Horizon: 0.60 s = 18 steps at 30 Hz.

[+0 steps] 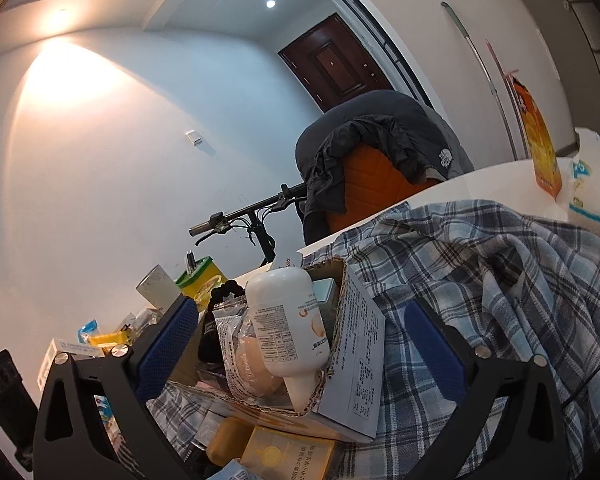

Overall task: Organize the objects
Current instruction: 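Open the right gripper and withdraw it from the box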

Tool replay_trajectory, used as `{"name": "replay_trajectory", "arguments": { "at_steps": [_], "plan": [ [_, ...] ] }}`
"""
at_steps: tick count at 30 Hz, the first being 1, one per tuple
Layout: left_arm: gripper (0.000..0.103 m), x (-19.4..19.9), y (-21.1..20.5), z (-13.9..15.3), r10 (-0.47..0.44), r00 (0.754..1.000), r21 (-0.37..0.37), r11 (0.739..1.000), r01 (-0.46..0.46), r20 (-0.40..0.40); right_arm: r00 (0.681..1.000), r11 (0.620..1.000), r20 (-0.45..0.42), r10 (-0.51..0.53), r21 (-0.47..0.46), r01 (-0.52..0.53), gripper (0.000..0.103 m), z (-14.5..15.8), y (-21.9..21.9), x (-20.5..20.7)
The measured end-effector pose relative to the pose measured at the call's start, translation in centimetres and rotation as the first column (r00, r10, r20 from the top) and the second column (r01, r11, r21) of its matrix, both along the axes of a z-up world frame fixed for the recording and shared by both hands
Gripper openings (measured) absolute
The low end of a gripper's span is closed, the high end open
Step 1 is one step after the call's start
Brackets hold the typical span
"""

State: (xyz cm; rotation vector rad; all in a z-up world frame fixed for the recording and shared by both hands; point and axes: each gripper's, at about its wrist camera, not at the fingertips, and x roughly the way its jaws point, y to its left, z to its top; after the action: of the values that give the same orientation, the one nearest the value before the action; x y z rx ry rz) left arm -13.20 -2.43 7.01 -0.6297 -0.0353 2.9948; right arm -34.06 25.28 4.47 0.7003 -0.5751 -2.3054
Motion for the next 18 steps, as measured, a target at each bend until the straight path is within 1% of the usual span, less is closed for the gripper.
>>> {"name": "replay_trajectory", "arguments": {
  "at_steps": [3, 5, 6, 7, 10, 13, 16, 18],
  "plan": [
    [0.103, 0.9, -0.7, -1.5, 0.071, 0.997, 0.013, 0.997, -0.071, -0.039, 0.998, 0.999, -0.067, -0.013, 0.040, 0.016, 0.103, 0.7, -0.3, 0.9],
    [0.103, -0.1, -1.3, -2.4, 0.112, 0.993, 0.011, 0.994, -0.113, 0.030, 0.993, 0.998, -0.113, -0.016, 0.057, 0.023, 0.103, 1.2, -0.5, 1.6],
    [0.103, -0.4, -1.5, -2.5, 0.128, 0.991, 0.004, 0.992, -0.129, 0.043, 0.991, 0.998, -0.136, -0.018, 0.065, 0.027, 0.103, 1.5, -0.6, 2.0],
    [0.103, -0.6, -1.8, -2.8, 0.135, 0.989, 0.012, 0.991, -0.136, 0.055, 0.986, 0.997, -0.166, -0.019, 0.074, 0.032, 0.103, 1.9, -0.7, 2.4],
    [0.103, -0.9, -1.8, -3.2, 0.133, 0.988, 0.012, 0.991, -0.134, 0.077, 0.972, 0.995, -0.237, -0.012, 0.093, 0.035, 0.103, 2.7, -1.1, 3.7],
    [0.103, -0.8, -1.3, -3.2, 0.127, 0.990, -0.002, 0.992, -0.127, 0.063, 0.952, 0.992, -0.307, 0.000, 0.121, 0.039, 0.103, 3.5, -1.9, 5.0],
    [0.103, -0.8, -1.0, -3.2, 0.123, 0.991, -0.012, 0.992, -0.123, 0.057, 0.936, 0.987, -0.351, 0.027, 0.157, 0.031, 0.103, 4.0, -2.6, 5.9],
    [0.103, -0.6, -0.9, -3.2, 0.114, 0.992, -0.010, 0.994, -0.113, 0.049, 0.930, 0.986, -0.364, 0.049, 0.168, 0.014, 0.103, 4.1, -3.1, 6.2]
  ]
}}
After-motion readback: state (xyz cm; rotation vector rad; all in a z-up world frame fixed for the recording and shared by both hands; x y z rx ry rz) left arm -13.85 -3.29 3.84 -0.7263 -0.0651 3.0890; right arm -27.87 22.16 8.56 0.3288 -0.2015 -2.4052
